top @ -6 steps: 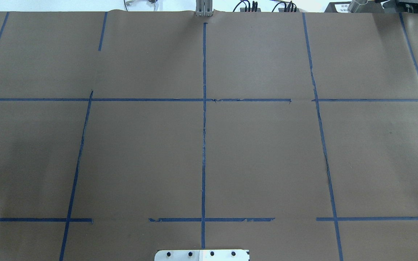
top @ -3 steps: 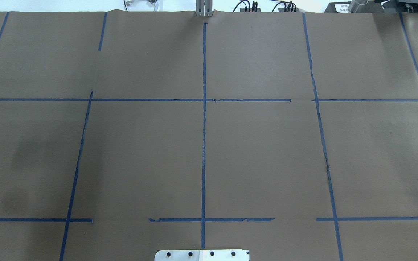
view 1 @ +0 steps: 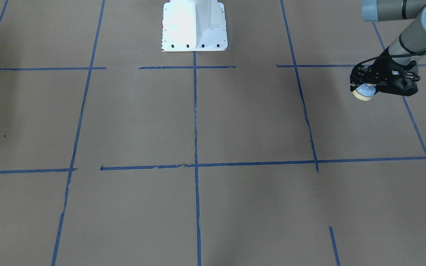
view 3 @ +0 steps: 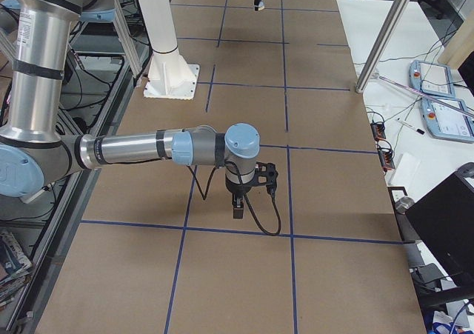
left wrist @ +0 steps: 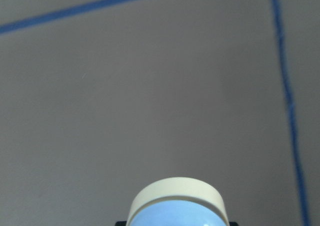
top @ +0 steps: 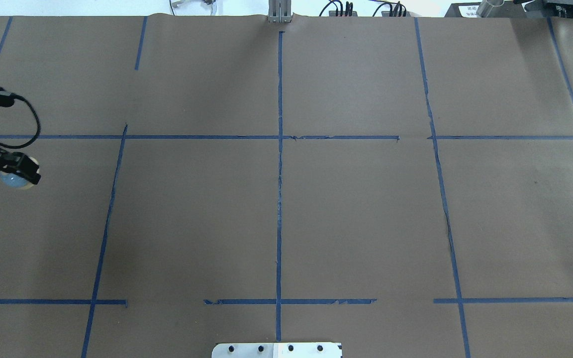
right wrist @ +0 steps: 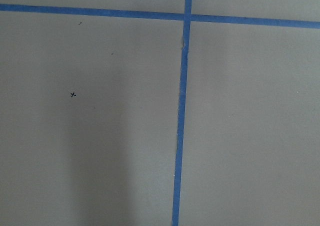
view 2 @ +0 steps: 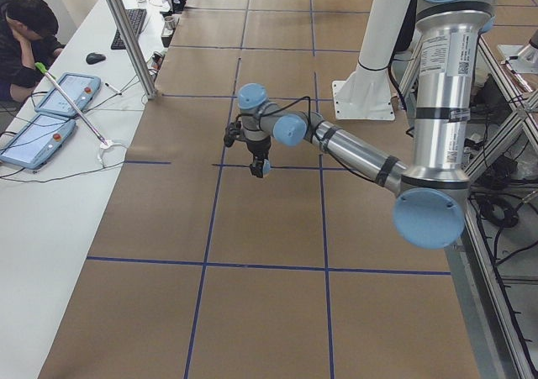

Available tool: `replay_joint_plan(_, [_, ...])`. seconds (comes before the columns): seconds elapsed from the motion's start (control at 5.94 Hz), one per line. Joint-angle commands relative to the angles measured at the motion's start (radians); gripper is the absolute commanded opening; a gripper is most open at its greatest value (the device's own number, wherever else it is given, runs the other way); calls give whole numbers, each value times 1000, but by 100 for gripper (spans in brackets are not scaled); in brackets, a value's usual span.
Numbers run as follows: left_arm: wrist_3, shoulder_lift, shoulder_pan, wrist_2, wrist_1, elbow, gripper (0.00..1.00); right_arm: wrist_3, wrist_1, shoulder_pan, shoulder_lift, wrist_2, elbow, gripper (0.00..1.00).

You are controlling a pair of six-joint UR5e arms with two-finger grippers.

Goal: Place and press bell with both arms
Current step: 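Carry the bell with the left gripper toward the grid center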

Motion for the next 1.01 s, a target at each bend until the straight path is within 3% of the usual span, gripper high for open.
replay_joint_plan(0.0, [-208,-316,123,72,132,136,2,20,0,1,29,2,-27,100])
replay_joint_plan(0.5, [-492,-660,223,100,-4,519,1,20,47,-2,47,4,-71,100])
replay_joint_plan(0.67, [-604,-764,286,189,-76,660,1,20,48,-2,47,4,-71,100])
replay_joint_plan(0.84, [-655,-861,312,220,-155,812,1,20,48,-2,47,4,-71,100])
